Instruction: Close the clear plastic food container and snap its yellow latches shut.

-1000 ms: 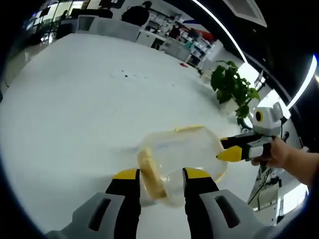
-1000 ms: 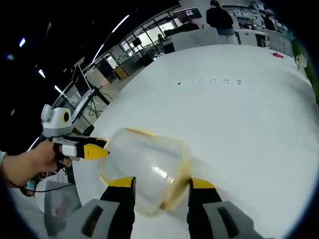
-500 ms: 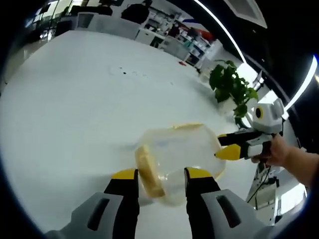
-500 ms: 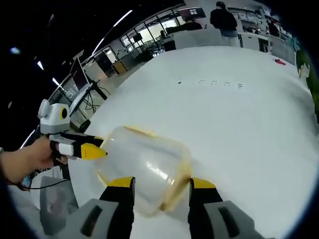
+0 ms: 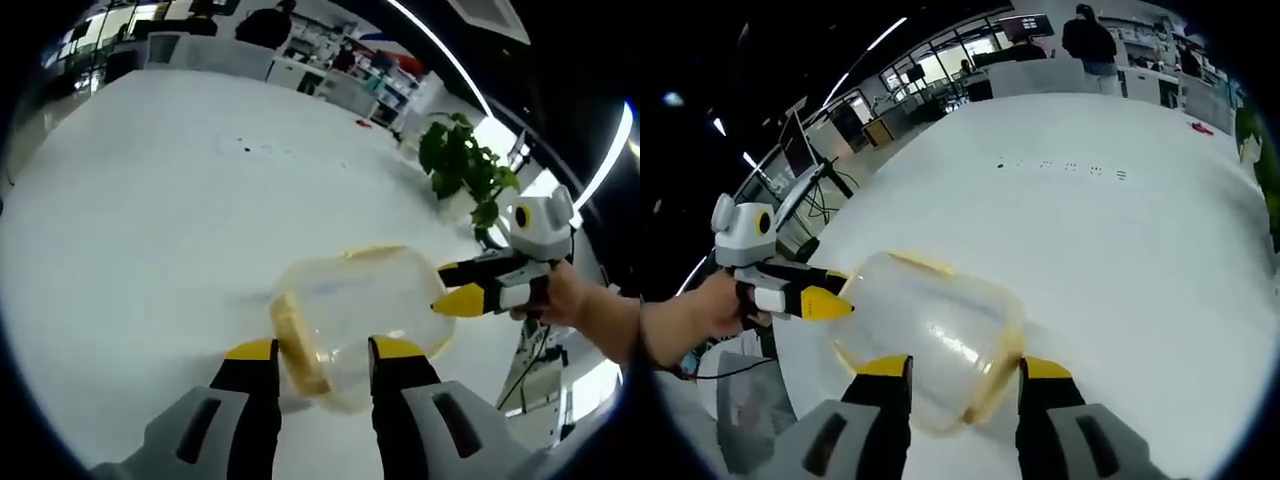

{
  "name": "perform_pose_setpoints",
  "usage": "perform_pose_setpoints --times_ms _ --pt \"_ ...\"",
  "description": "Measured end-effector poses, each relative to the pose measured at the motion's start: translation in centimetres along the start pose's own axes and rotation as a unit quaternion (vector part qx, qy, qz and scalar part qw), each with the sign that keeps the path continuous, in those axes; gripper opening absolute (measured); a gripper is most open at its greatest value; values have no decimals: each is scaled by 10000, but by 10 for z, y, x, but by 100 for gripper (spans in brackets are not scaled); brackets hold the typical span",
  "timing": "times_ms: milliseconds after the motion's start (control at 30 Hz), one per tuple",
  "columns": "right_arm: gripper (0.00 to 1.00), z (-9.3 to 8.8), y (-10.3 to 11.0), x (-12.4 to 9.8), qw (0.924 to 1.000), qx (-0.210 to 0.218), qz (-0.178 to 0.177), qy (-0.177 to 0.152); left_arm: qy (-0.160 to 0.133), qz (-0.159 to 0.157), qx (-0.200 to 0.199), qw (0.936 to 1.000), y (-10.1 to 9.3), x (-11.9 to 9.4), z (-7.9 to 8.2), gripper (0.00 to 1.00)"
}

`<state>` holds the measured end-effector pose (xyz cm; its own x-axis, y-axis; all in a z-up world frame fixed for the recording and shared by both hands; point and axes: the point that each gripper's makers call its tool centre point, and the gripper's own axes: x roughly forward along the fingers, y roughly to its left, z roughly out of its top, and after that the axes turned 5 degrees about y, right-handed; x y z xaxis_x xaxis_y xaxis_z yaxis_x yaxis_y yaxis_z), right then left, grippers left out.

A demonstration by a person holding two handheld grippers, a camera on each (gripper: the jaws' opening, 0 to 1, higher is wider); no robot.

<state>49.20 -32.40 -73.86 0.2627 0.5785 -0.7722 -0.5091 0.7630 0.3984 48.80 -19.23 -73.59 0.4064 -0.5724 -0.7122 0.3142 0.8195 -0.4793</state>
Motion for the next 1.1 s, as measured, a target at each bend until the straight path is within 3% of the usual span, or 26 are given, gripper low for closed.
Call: perform_pose_setpoints --times_ms 300,600,633,667,767,967,1100 --pt "34 1 -1 -1 9998 169 -19 -93 10 31 104 9999 -2 1 1 30" --pt "30 -1 2 1 9998 195 4 66 57 -38 100 9999 -4 3 2 26" --pt "28 0 7 0 9994 279 206 40 27 -49 93 9999 -5 4 5 26" --pt "28 -5 0 -2 9998 6 78 172 47 -13 86 10000 -5 3 4 26" --pt "28 -2 3 -1 9994 315 11 139 74 -23 84 9999 -5 2 4 25" --pt "28 -1 3 0 9994 277 -31 190 325 6 195 9993 -6 2 3 24" --pt "28 -1 3 0 9995 257 -7 201 330 15 181 9993 -6 3 2 23"
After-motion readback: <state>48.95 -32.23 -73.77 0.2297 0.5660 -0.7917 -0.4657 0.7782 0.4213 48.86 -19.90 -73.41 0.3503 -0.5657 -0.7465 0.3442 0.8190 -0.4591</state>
